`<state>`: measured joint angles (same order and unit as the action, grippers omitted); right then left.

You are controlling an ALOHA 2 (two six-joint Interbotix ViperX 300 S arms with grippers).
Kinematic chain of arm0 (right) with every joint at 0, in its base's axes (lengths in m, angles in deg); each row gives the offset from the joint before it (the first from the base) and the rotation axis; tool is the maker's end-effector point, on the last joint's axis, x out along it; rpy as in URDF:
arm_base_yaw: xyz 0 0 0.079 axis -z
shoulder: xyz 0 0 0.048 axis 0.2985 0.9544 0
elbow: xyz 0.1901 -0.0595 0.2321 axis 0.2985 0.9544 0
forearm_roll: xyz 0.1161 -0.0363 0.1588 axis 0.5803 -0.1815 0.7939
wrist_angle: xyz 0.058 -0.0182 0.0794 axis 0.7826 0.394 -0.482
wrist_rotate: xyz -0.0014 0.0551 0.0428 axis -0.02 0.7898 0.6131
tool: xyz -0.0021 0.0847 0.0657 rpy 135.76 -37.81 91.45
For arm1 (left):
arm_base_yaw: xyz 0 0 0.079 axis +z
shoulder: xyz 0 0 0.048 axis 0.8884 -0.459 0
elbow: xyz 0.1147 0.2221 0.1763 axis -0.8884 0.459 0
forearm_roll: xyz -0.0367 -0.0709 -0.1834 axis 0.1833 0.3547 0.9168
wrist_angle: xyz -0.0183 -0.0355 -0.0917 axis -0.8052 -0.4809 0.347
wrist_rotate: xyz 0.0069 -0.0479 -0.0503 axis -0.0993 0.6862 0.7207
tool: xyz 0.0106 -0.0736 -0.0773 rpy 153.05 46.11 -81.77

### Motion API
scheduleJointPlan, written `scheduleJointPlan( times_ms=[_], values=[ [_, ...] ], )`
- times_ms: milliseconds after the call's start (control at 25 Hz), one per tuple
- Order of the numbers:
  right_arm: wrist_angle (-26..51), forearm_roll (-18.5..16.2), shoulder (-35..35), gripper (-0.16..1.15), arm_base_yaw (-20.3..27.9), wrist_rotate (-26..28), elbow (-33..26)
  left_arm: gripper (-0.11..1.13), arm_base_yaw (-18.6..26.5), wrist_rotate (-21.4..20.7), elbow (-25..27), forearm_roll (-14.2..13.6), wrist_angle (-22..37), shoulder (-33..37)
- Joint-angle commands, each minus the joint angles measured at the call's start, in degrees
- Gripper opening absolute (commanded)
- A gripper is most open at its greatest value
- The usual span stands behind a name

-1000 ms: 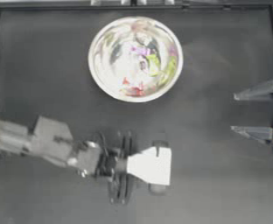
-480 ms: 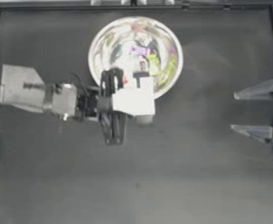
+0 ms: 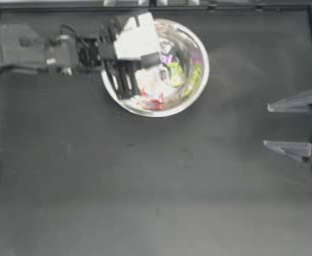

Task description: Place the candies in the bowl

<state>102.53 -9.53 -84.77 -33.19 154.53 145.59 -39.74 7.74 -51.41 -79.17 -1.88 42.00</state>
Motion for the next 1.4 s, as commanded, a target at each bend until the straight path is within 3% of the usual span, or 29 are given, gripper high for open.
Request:
scheduleJointPlan(
  times_ms=[40,400,480,640,680,840,1120,1400],
  values=[
    [-0.09,-0.53,0.26,0.98,0.00,0.18,-0.53,0.38,2.20,-0.70,-1.23,-0.09,-1.58,-1.05],
    [0.09,-0.79,0.26,0.97,0.00,0.62,-0.53,0.45,3.87,-0.79,-1.67,0.18,-7.38,-4.57],
    [0.09,-0.79,0.18,0.97,0.00,0.62,-0.53,0.58,3.87,-0.53,-1.76,0.97,-7.47,-4.92],
    [0.09,-0.79,0.18,0.97,0.00,0.70,-0.35,1.03,3.96,-0.62,-1.76,3.52,-7.73,-5.19],
    [0.09,-0.79,0.18,0.97,0.00,0.70,-0.35,1.08,4.04,-0.62,-1.76,3.78,-7.73,-5.10],
    [0.18,-0.79,0.26,0.97,0.00,0.70,-0.35,0.96,4.04,-0.70,-1.76,3.87,-7.65,-4.22],
    [0.62,-0.79,0.18,0.97,0.00,0.70,-0.26,0.96,2.81,-0.70,0.53,3.96,-7.65,2.11],
    [0.62,-1.32,-0.62,0.97,0.88,0.70,-0.18,0.94,-1.14,-0.79,7.65,4.75,-8.09,13.01]
  ],
)
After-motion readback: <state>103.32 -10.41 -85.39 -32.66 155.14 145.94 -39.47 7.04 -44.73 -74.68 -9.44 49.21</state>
